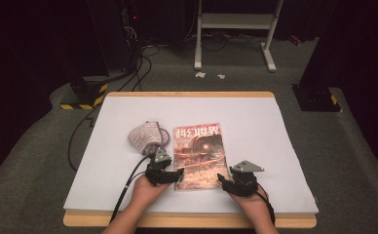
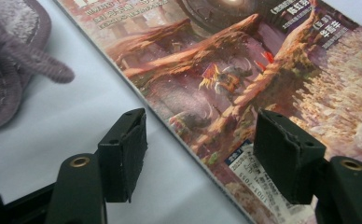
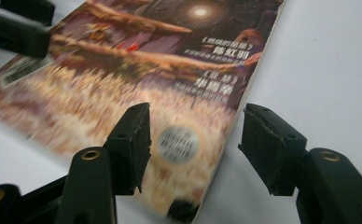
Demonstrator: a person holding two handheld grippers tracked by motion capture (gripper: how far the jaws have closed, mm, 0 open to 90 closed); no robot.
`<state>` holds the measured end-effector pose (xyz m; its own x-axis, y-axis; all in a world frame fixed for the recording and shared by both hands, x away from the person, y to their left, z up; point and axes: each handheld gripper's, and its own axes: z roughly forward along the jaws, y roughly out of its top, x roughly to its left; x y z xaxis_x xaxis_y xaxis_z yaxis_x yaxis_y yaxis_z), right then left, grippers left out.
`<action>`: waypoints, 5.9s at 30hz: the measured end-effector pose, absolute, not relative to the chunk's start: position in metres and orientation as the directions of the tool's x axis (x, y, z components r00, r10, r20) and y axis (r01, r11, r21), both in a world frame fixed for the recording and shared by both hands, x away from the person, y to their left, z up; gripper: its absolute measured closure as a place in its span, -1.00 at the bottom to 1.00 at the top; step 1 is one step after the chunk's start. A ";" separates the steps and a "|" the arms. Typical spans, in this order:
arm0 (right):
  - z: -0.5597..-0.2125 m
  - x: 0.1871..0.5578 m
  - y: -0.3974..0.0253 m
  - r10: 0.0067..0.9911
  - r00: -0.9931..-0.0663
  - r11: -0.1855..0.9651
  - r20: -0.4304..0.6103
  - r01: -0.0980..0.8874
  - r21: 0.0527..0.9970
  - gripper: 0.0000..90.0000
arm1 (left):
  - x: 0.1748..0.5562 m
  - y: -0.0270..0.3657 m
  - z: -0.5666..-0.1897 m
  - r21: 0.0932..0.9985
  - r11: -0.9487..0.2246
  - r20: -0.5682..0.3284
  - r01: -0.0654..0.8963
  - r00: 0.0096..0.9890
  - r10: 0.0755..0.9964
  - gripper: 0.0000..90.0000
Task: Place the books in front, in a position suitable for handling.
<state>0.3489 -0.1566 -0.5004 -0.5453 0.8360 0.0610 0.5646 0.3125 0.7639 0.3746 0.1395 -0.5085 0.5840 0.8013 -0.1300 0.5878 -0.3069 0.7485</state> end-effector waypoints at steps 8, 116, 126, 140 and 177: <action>-0.507 0.380 -0.149 0.842 -0.528 0.288 0.112 0.615 0.734 -0.03 | 0.376 0.139 -0.510 0.756 -0.296 -0.161 0.584 0.604 0.781 -0.23; -0.494 0.345 -0.161 0.827 -0.562 0.326 0.005 0.488 0.810 -0.05 | 0.405 0.268 -0.484 0.742 -0.251 0.004 0.622 0.370 0.929 0.53; -0.497 0.344 -0.156 0.822 -0.569 0.347 -0.012 0.485 0.803 -0.05 | 0.377 0.287 -0.487 0.783 -0.175 -0.043 0.597 0.333 0.942 0.10; -0.500 0.345 -0.152 0.822 -0.568 0.360 -0.031 0.477 0.802 -0.03 | 0.347 0.273 -0.457 0.865 -0.177 0.000 0.470 0.352 0.936 -0.27; -0.501 0.340 -0.136 0.778 -0.628 0.397 -0.002 0.489 0.777 0.05 | 0.337 0.190 -0.484 0.819 -0.334 -0.013 0.466 0.597 0.802 -0.17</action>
<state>0.3400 -0.1364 -0.5011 -0.6283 0.7779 -0.0019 0.4889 0.3967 0.7769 0.3368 0.1899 -0.4844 0.5975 0.8018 -0.0129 0.4663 -0.3344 0.8190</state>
